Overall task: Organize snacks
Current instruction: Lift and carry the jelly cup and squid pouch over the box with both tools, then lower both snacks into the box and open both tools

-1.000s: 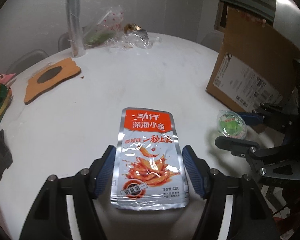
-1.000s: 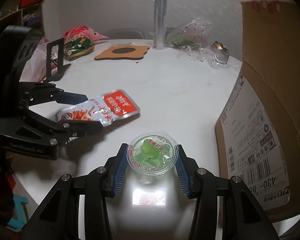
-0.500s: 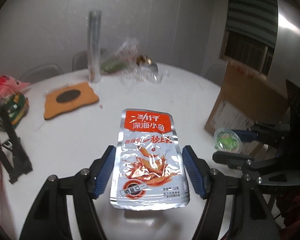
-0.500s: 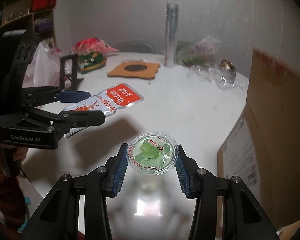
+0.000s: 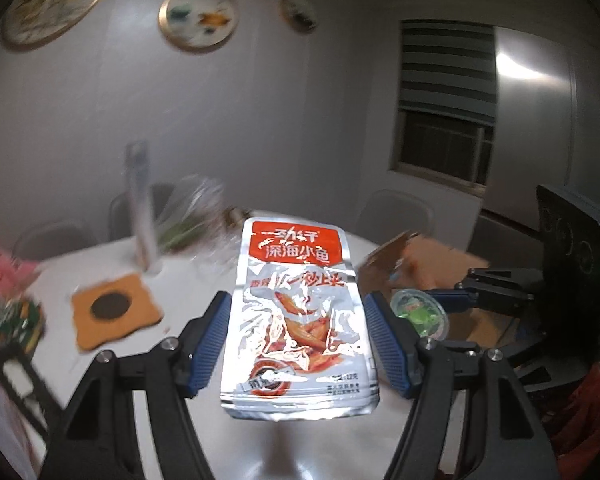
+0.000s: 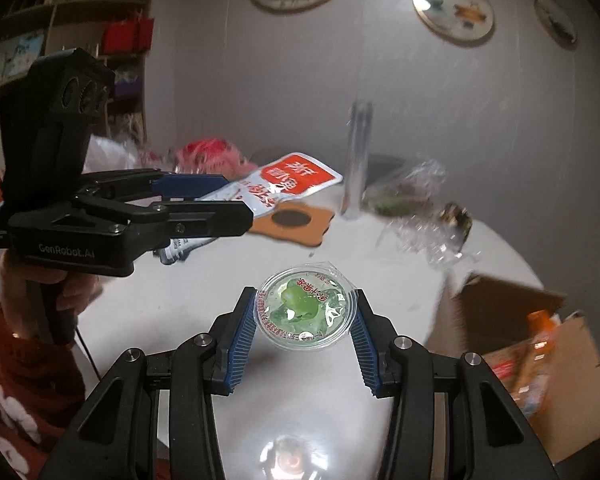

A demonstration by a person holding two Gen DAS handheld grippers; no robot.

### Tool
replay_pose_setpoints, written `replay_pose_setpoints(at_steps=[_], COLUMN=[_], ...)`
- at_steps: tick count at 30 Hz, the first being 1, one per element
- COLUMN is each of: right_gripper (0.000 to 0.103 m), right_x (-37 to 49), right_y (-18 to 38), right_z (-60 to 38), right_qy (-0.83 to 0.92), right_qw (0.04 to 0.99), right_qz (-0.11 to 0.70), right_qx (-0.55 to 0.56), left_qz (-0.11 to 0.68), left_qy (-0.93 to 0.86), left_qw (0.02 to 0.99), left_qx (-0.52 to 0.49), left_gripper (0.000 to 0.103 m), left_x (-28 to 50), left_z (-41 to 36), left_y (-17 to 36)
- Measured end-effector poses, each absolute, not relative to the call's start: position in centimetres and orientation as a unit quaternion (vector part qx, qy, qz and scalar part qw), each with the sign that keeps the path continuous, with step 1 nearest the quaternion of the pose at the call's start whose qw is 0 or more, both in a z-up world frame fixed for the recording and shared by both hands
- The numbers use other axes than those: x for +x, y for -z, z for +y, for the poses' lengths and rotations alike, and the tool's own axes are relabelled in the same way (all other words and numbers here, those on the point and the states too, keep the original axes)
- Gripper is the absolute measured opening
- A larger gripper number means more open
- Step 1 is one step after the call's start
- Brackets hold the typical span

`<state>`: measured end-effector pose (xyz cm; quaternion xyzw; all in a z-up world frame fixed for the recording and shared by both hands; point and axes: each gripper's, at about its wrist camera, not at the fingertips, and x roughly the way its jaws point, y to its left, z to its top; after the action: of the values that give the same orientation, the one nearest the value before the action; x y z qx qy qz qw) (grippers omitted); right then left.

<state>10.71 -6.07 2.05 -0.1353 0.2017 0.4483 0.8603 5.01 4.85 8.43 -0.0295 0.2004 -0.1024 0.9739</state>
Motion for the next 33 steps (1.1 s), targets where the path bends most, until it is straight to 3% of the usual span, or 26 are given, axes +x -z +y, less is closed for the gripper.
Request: replay_pose_setpoints(at_steps=[8,17,33], right_gripper=[0.041,0.041,0.041], right_x=[12.5,16.2,20.6], right_y=[-4.0,-1.6,2.9], right_z=[-13.5,-19.9,-20.7], right_qy=[-0.390,-0.331,-0.323], right_qw=[0.895,0.910,0.893], right_qz=[0.191,0.236,0.299], right_qx=[-0.106,-0.080,-0.091], left_qz=[0.203,0.254,0.346], left_qy=[0.203,0.263,0.252], left_qw=[0.958,0.929,0.900], left_qx=[0.004,0.054,0.081], left_gripper=[0.065,0.065,0.065], left_x=[9.6,14.3,18.8], left_z=[-3.3,-11.9,-13.9], left_y=[-10.8,-10.0,-5.7])
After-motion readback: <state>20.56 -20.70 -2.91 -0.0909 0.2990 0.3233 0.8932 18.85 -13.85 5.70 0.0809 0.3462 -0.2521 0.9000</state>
